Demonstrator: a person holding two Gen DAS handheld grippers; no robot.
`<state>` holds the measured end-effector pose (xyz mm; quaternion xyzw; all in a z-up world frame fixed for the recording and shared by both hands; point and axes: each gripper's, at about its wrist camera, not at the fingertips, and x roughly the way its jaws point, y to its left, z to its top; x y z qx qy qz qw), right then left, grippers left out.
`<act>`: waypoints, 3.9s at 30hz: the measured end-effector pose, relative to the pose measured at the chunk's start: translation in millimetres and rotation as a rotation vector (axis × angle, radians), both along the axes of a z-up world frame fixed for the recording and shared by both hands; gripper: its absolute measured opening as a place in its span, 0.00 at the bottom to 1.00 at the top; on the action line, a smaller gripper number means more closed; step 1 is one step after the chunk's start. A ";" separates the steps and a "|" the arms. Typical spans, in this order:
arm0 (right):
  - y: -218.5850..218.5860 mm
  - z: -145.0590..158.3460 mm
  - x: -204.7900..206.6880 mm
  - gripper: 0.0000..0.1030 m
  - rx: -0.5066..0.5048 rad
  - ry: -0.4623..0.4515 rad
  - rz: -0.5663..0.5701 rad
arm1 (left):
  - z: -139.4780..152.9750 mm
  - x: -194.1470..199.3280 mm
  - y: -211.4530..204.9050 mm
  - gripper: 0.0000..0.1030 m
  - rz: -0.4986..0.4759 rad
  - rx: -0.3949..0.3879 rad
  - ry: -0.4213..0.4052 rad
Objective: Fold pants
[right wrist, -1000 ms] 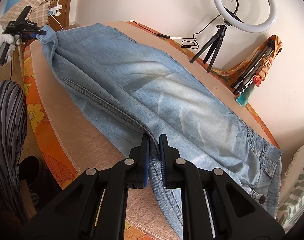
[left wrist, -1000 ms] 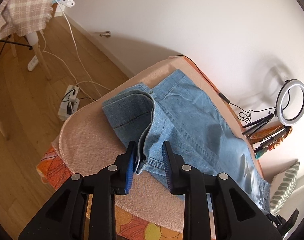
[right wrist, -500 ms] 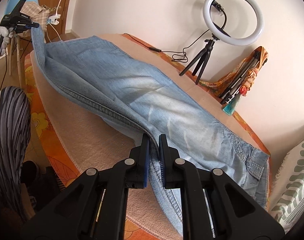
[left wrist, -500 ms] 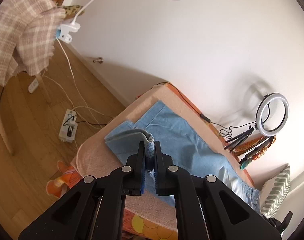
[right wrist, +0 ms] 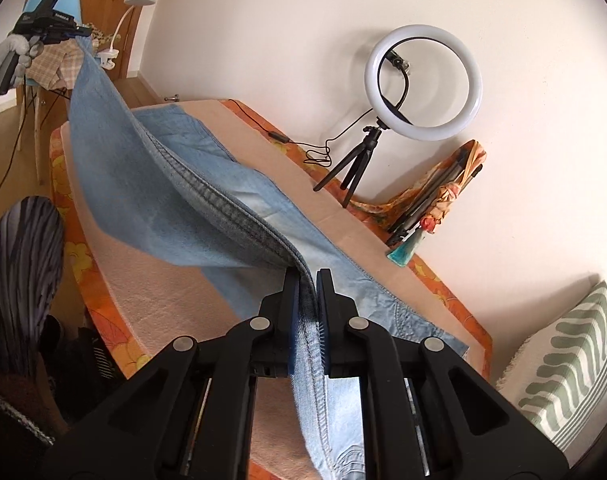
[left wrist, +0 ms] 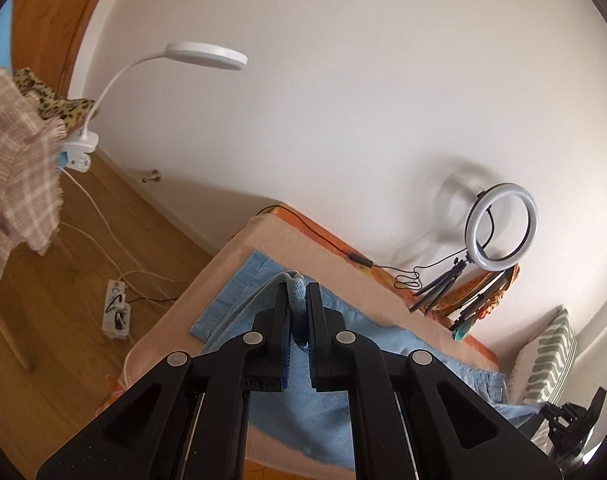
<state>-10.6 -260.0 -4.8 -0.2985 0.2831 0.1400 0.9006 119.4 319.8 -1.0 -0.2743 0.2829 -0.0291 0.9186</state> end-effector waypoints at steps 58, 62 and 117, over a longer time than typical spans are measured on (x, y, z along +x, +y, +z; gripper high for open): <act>-1.9 -128.7 308.7 0.57 -0.058 0.270 -0.206 | -98.5 186.6 22.7 0.36 0.094 0.060 0.315; 6.8 -105.5 276.1 0.57 0.032 0.245 -0.154 | -114.6 148.7 21.7 0.36 0.075 0.033 0.353; 131.3 -132.4 155.4 0.02 -0.021 0.296 0.223 | -164.4 97.3 -8.3 0.09 0.136 -0.048 0.306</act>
